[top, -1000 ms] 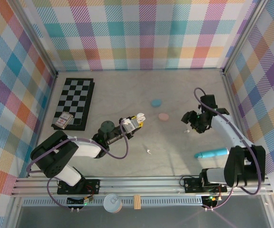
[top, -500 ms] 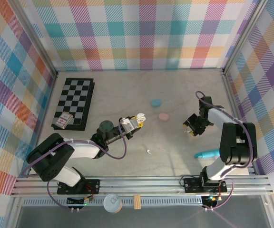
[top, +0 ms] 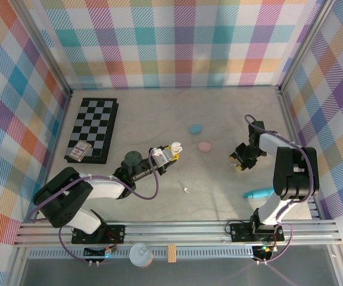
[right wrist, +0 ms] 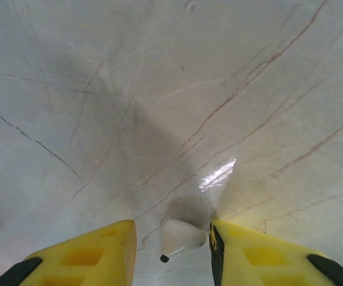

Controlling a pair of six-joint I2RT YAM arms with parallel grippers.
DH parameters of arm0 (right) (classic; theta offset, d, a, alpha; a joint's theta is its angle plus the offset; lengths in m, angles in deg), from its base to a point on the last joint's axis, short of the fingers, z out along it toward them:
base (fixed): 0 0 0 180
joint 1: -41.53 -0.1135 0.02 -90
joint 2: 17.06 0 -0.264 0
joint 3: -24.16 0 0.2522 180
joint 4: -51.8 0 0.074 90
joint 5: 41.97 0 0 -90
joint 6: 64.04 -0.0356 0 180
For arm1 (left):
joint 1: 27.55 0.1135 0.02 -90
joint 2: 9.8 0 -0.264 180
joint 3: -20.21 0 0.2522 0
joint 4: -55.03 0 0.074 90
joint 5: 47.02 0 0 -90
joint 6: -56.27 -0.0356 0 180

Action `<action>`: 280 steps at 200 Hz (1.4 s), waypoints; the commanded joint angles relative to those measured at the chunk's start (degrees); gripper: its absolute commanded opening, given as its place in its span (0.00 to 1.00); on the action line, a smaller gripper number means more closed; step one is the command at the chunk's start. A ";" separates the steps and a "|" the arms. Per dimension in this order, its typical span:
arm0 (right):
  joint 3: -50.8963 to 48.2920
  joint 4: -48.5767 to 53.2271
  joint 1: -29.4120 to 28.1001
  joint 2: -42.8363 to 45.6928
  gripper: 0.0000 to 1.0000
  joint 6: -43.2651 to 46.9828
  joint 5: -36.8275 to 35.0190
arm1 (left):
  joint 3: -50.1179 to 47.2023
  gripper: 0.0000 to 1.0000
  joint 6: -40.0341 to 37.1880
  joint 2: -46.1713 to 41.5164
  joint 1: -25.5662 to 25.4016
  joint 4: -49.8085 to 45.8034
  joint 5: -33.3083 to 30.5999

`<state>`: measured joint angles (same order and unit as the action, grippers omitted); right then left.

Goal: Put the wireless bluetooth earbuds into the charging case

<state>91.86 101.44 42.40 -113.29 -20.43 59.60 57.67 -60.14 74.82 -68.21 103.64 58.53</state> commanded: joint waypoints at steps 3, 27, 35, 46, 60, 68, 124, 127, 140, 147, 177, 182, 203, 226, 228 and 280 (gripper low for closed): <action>1.52 1.54 0.47 -1.92 0.34 -1.42 1.25 | 0.42 0.02 0.00 -1.56 0.23 0.08 1.11; 2.10 2.66 0.58 -2.88 0.33 -1.09 0.75 | 0.38 0.02 -0.13 -1.99 0.23 -0.40 1.13; 2.19 2.68 0.71 -3.00 0.32 -1.00 0.52 | 0.38 0.02 -0.13 -2.06 0.22 -0.45 1.15; 2.16 2.71 0.65 -3.14 0.31 -0.90 0.23 | 0.42 0.02 -0.17 -2.15 0.24 -0.50 1.15; 2.14 2.86 0.77 -3.42 0.29 -0.76 0.20 | 0.49 0.02 -0.21 -2.20 0.24 -0.71 1.21; 2.06 2.72 0.79 -3.40 0.27 -0.73 0.29 | 0.55 0.02 -0.22 -2.23 0.24 -0.92 1.32; 1.05 3.06 0.80 -0.92 0.20 -0.10 0.12 | 0.95 0.02 -0.39 -1.69 0.07 -1.64 1.76; 0.96 3.06 0.73 -0.73 0.20 -0.10 0.12 | 0.99 0.02 -0.39 -1.59 0.06 -1.70 1.80; 0.54 3.36 0.73 0.35 0.21 0.25 -0.14 | 1.33 0.02 -0.48 -1.18 -0.21 -1.81 1.85; 0.40 3.63 0.70 1.15 0.21 0.53 -0.38 | 1.52 0.02 -0.69 -0.99 -0.44 -2.05 1.85; -0.71 4.68 0.71 5.04 0.23 1.45 -0.65 | 3.33 0.02 -1.48 0.64 -1.64 -3.51 2.20; -0.83 5.04 0.66 5.70 0.23 1.63 -0.59 | 3.72 0.02 -1.61 1.06 -1.93 -3.72 2.29; -0.93 6.24 0.45 8.46 0.23 2.26 -0.81 | 5.39 0.02 -1.48 3.48 -3.15 -3.60 2.38; -0.71 7.68 -0.20 11.77 0.23 2.52 -1.59 | 7.67 0.02 -0.44 7.37 -4.67 -1.98 2.43; -0.68 7.79 -0.24 12.05 0.23 2.53 -1.67 | 7.78 0.02 -0.34 7.75 -4.81 -1.74 2.35; 1.89 11.55 -4.31 18.20 0.23 1.31 -3.54 | 13.30 0.02 1.92 16.29 -7.22 0.12 0.82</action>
<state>91.57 109.07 40.25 -97.55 -18.81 57.46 67.97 -59.51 88.77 -74.38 100.31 59.53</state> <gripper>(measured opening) 0.231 0.204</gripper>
